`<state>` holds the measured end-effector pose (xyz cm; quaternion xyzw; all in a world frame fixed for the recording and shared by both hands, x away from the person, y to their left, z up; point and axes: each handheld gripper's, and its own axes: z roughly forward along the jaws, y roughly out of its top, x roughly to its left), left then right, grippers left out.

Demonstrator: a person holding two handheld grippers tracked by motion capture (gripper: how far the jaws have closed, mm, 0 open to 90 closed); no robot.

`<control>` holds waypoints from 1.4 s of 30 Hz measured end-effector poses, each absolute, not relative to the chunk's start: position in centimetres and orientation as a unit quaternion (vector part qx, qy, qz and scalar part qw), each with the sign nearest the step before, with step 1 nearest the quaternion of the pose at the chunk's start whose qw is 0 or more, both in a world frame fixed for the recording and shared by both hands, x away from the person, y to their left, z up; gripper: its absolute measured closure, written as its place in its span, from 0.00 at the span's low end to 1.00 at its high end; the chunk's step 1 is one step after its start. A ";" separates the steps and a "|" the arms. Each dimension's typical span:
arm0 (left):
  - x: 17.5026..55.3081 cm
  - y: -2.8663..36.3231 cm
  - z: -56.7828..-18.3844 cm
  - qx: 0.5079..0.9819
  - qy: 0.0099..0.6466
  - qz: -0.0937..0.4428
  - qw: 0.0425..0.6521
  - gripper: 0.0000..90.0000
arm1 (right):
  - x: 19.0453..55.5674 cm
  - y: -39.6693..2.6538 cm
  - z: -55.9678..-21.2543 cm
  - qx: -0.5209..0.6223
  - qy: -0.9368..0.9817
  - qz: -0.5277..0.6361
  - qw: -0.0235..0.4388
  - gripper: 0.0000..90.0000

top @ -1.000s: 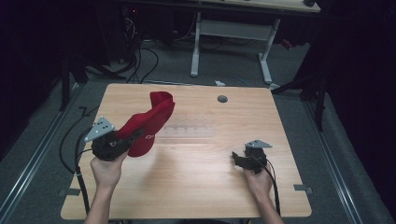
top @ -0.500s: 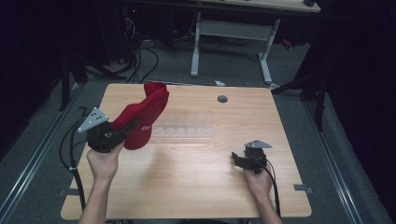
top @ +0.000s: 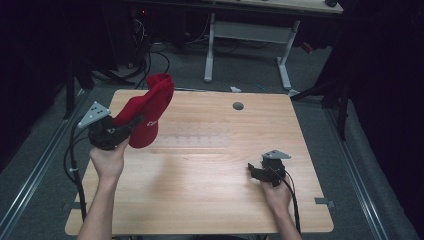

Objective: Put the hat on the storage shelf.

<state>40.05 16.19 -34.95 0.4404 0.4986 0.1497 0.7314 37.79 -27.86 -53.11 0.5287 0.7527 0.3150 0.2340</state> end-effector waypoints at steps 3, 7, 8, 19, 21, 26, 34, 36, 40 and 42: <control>40.7 16.3 -34.8 0.436 0.501 0.157 0.731 0.89 | 37.8 -27.9 -53.1 0.529 0.753 0.315 0.234 0.35; 41.5 16.5 -35.0 0.431 0.504 0.157 0.732 0.89 | 37.8 -27.8 -53.1 0.529 0.753 0.315 0.234 0.35; 41.8 16.5 -35.1 0.429 0.505 0.157 0.732 0.89 | 37.8 -27.8 -53.1 0.529 0.752 0.315 0.234 0.35; 43.9 16.0 -36.3 0.425 0.516 0.167 0.725 0.89 | 37.8 -27.8 -53.1 0.529 0.753 0.315 0.234 0.35; 44.2 15.9 -36.5 0.423 0.517 0.170 0.724 0.89 | 37.8 -27.8 -53.1 0.529 0.753 0.315 0.234 0.35; 45.0 15.5 -37.1 0.424 0.522 0.176 0.719 0.89 | 37.8 -27.8 -53.1 0.529 0.753 0.315 0.234 0.35; 45.8 15.1 -38.0 0.423 0.531 0.183 0.711 0.89 | 37.7 -27.8 -53.1 0.528 0.753 0.315 0.234 0.35; 45.9 15.0 -38.1 0.421 0.531 0.184 0.712 0.89 | 37.7 -27.8 -53.1 0.528 0.753 0.315 0.234 0.35; 46.0 15.1 -38.0 0.416 0.534 0.188 0.712 0.89 | 37.7 -27.8 -53.1 0.528 0.753 0.315 0.234 0.35; 45.9 15.1 -38.1 0.417 0.535 0.190 0.710 0.89 | 37.7 -27.8 -53.1 0.528 0.753 0.315 0.234 0.35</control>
